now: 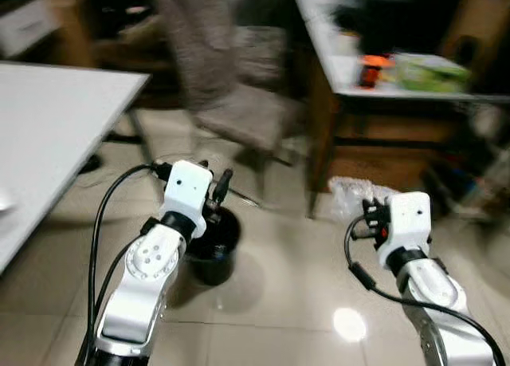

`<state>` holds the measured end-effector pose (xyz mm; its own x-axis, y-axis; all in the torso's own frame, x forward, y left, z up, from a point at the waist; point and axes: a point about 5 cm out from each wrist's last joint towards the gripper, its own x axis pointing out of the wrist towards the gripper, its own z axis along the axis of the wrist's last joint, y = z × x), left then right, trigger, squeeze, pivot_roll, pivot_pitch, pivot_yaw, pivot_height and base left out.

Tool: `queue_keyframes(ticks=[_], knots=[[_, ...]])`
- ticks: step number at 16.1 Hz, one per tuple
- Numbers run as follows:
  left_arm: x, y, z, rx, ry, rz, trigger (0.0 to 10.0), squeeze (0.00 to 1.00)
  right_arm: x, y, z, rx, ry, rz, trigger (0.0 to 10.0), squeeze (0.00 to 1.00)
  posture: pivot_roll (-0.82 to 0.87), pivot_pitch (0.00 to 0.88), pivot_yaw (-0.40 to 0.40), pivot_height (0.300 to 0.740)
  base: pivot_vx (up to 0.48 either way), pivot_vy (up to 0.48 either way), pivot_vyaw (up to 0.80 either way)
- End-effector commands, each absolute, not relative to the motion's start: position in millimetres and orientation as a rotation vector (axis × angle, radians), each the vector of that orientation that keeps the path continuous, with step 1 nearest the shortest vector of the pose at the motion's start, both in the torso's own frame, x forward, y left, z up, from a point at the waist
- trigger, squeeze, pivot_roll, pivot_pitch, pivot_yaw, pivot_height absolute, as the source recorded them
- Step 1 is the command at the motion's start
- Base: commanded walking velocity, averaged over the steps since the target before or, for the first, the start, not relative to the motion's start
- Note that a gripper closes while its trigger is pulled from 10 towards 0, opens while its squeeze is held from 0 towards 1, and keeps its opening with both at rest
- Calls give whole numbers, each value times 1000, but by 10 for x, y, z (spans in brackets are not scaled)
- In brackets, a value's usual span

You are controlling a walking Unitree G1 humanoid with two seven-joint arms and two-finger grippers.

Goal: Picking trash to rubbish bin

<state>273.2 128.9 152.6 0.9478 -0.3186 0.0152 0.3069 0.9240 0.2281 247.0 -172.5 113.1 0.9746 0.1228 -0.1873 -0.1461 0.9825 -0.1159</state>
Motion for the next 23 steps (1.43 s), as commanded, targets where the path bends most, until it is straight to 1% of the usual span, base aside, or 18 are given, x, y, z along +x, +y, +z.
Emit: queue_keyframes(ticks=[1, 4, 6, 8, 16, 20, 21, 23], knots=[[2738, 1398, 1508, 243, -38, -271, 10000, 0, 2480, -1560, 1115, -145, 189, 225, 10000, 0, -35, 28, -36, 740, 349, 0, 800], [2718, 1399, 1511, 238, -39, -266, 10000, 0, 2493, -1518, 1117, -155, 184, 262, 10000, 0, -31, 28, -43, 740, 349, 0, 800], [2712, 1391, 1508, 237, -39, -269, 10000, 0, 2498, -1533, 1120, -126, 179, 245, 10000, 0, -31, 28, -44, 740, 347, 0, 653], [2716, 1386, 1507, 237, -38, -271, 10000, 0, 2507, -1580, 1113, -108, 185, 211, 10000, 0, -30, 27, -40, 740, 345, 0, 0], [2725, 1386, 1507, 239, -36, -278, 10000, 0, 2518, -1578, 1086, -117, 188, 207, 10000, 0, -33, 24, -29, 740, 348, 0, 0], [2732, 1368, 1503, 237, -35, -292, 10000, 0, 2514, -1619, 1089, -122, 188, 183, 10000, 0, -40, 21, -23, 740, 348, 0, 0], [2738, 1360, 1503, 237, -36, -296, 10000, 0, 2506, -1635, 1070, -96, 204, 168, 10000, 0, -44, 19, -19, 740, 349, 0, -781], [2747, 1349, 1505, 236, -37, -299, 10000, 0, 2505, -1648, 1069, -101, 202, 161, 10000, 0, -45, 18, -17, 740, 349, 0, -728]])
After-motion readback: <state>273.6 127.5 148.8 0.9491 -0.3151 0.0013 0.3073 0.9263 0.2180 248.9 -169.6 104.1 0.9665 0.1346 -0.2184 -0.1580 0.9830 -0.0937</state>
